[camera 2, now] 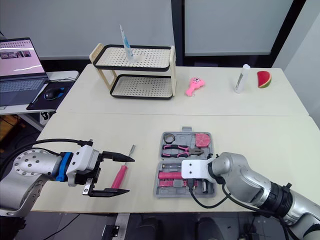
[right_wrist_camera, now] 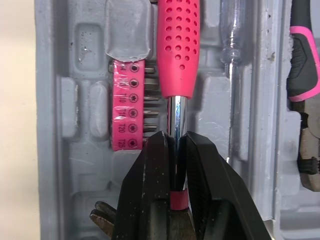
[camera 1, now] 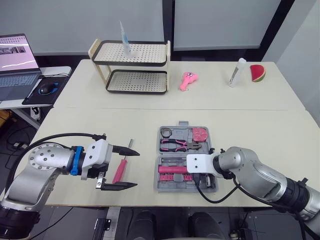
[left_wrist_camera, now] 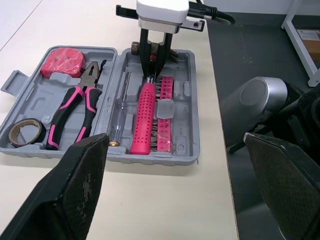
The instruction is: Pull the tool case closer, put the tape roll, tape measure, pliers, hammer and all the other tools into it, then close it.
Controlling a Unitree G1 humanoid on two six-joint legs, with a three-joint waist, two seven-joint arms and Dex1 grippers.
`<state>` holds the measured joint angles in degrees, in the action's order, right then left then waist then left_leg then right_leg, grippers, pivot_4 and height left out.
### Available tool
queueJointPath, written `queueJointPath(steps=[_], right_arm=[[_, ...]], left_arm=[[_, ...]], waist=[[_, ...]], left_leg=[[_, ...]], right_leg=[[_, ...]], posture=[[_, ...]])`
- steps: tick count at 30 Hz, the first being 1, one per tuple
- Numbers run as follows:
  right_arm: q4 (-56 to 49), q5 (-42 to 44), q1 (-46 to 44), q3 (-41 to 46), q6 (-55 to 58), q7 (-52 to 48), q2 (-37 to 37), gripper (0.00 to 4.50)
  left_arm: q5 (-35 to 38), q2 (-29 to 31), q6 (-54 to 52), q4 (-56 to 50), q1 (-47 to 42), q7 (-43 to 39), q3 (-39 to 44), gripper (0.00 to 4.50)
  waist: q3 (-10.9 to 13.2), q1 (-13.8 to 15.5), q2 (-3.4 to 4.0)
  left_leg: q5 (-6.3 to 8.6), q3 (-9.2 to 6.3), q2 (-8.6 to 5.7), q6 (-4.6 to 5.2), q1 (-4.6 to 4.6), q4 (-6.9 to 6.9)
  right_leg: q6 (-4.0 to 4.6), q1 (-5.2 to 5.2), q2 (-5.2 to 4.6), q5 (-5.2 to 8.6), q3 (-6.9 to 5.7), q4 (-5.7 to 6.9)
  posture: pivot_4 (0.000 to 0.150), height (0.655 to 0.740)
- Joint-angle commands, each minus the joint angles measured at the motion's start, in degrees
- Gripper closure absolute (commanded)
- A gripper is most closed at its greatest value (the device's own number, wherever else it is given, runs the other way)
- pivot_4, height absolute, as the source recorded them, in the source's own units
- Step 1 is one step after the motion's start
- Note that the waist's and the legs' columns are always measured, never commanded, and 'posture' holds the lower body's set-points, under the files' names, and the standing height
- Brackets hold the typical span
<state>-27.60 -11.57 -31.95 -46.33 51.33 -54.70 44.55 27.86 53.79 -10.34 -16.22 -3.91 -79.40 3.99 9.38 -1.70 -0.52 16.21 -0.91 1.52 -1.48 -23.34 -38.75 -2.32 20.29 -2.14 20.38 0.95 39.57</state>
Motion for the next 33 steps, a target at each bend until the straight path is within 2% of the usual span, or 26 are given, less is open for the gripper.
queueJointPath(steps=[1,11,13,16,21,25,29,33], right_arm=[[-0.51,-1.28,0.63,0.92,-2.28,0.42,-0.33,4.28],[-0.06,-3.34,1.33,1.54,-3.73,0.04,-1.22,4.28],[-0.13,-3.71,1.09,2.03,-4.15,-0.19,-1.22,3.55],[-0.87,-3.32,0.95,3.32,-4.58,-0.64,-1.19,3.08],[-1.79,-1.28,1.11,8.74,-8.66,-0.34,-1.19,3.08],[-2.39,6.42,3.72,16.69,-12.1,-2.28,-2.65,3.08],[1.85,13.99,9.27,23.0,-23.55,-4.53,-3.83,3.08],[7.45,17.43,12.36,25.81,-31.53,-5.23,-5.68,3.88]], left_arm=[[0.2,0.66,0.97,-1.07,0.32,0.05,1.67,0.0],[-0.01,0.53,1.61,-0.7,0.17,-0.06,1.17,0.0],[-0.08,0.41,1.7,-0.66,0.12,-0.04,1.02,0.0],[-0.3,0.17,1.93,-0.51,0.1,0.0,0.77,0.0],[-0.77,-0.48,2.4,-0.12,-0.28,0.24,0.13,0.0],[-1.12,-1.03,2.76,0.46,-1.13,0.16,-0.49,0.0],[-1.44,-1.74,2.95,1.06,-2.35,0.08,-1.26,0.0],[-1.69,-2.03,3.18,1.4,-2.79,0.13,-1.59,0.0]], waist=[[0.0,0.01,0.0],[0.0,0.0,0.0],[0.0,0.0,0.0],[0.0,0.0,0.0],[0.0,0.01,0.0],[-0.01,0.04,-0.02],[-0.02,0.15,-0.04],[-0.02,0.04,-0.04]], left_leg=[[0.0,0.0,0.0,0.0,0.0,0.0],[0.0,0.0,0.01,0.0,0.01,0.0],[0.0,0.0,0.02,0.0,0.01,0.0],[0.0,0.0,0.01,0.0,0.01,0.0],[0.0,0.0,0.01,0.0,0.0,-0.01],[0.0,0.0,0.01,0.0,0.0,-0.01],[0.0,-0.06,0.01,0.0,0.0,-0.01],[0.0,-0.02,0.01,0.0,0.02,-0.03]], right_leg=[[0.0,0.0,0.0,0.0,0.0,0.0],[0.0,-0.01,0.02,0.0,0.0,0.01],[0.0,-0.01,0.02,0.0,0.0,0.01],[0.0,0.0,0.02,0.0,0.0,0.02],[0.0,0.0,0.02,0.0,-0.01,0.02],[0.0,-0.02,0.02,0.0,0.0,0.02],[0.0,-0.08,0.01,0.0,0.0,-0.01],[0.0,-0.08,0.02,0.0,0.0,0.0]], posture=[[0.15,0.74],[0.15,0.74],[0.15,0.74],[0.15,0.74],[0.15,0.74],[0.15,0.74],[0.15,0.74],[0.15,0.74]])
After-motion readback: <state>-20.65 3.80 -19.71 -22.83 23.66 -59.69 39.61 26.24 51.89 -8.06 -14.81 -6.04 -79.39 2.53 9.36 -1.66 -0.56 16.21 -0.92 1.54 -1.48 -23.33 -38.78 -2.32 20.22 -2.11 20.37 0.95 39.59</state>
